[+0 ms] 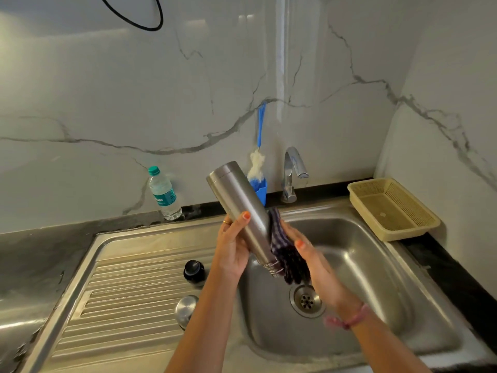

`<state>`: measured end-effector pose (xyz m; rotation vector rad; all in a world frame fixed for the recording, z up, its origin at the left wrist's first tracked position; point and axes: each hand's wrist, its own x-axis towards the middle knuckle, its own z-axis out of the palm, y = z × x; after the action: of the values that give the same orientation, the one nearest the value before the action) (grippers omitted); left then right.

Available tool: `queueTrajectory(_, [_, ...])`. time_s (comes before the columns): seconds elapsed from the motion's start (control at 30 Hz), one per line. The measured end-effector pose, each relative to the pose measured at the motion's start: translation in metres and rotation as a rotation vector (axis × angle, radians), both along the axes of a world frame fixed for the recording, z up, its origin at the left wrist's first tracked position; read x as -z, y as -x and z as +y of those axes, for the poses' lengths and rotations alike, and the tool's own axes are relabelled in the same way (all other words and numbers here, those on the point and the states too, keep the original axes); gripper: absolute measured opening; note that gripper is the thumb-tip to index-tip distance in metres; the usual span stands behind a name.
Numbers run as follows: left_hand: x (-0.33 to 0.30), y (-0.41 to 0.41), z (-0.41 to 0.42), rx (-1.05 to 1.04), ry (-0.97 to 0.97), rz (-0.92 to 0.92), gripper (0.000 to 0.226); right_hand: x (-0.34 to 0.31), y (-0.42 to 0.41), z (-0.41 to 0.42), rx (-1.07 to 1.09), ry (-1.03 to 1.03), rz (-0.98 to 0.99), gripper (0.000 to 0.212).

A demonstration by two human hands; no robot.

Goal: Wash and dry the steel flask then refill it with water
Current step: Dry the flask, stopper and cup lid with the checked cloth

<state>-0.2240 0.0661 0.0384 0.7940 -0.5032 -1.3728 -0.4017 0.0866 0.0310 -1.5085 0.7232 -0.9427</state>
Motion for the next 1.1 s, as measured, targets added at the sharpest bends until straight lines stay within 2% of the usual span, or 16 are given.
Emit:
queueTrajectory(0.1, [-0.002, 0.005, 0.002, -0.033, 0.009, 0.049, 0.107, 0.018, 0.001, 0.009, 0.098, -0.120, -0.036, 0.052])
queueTrajectory(0.23, [-0.002, 0.014, 0.002, -0.049, -0.003, 0.088, 0.119, 0.016, -0.009, 0.004, 0.303, 0.256, 0.267, 0.056])
queueTrajectory(0.37, [-0.001, 0.015, 0.002, 0.018, 0.068, 0.065, 0.107, 0.001, -0.023, -0.015, 0.335, 0.317, 0.388, 0.062])
queueTrajectory(0.47, [0.002, 0.017, 0.007, 0.138, 0.104, -0.013, 0.090, -0.030, -0.036, -0.033, 0.345, 0.358, 0.333, 0.061])
queueTrajectory(0.57, [0.004, 0.021, 0.013, 0.180, 0.080, -0.045, 0.068, -0.072, -0.045, -0.050, 0.343, 0.381, 0.223, 0.046])
queueTrajectory(0.67, [0.002, 0.024, 0.015, 0.168, 0.067, -0.070, 0.056, -0.096, -0.049, -0.070, 0.323, 0.355, 0.257, 0.046])
queueTrajectory(0.77, [0.003, 0.023, 0.013, 0.126, 0.089, -0.080, 0.059, -0.078, -0.053, -0.064, 0.280, 0.389, 0.337, 0.053])
queueTrajectory(0.87, [0.003, 0.016, 0.009, 0.051, 0.100, -0.023, 0.086, -0.035, -0.043, -0.028, 0.327, 0.465, 0.582, 0.068])
queueTrajectory(0.93, [0.003, 0.009, 0.007, -0.005, 0.068, 0.001, 0.098, -0.011, -0.032, 0.006, 0.313, 0.430, 0.700, 0.073])
queueTrajectory(1.0, [0.007, 0.005, 0.008, -0.054, 0.051, 0.004, 0.083, 0.006, -0.022, 0.030, 0.251, 0.311, 0.674, 0.073])
queueTrajectory(1.07, [0.012, 0.006, 0.009, -0.075, 0.062, 0.014, 0.061, 0.017, -0.018, 0.037, 0.227, 0.209, 0.541, 0.072])
queueTrajectory(1.1, [0.013, 0.007, 0.009, -0.074, 0.070, 0.014, 0.057, 0.020, -0.017, 0.036, 0.236, 0.188, 0.499, 0.072])
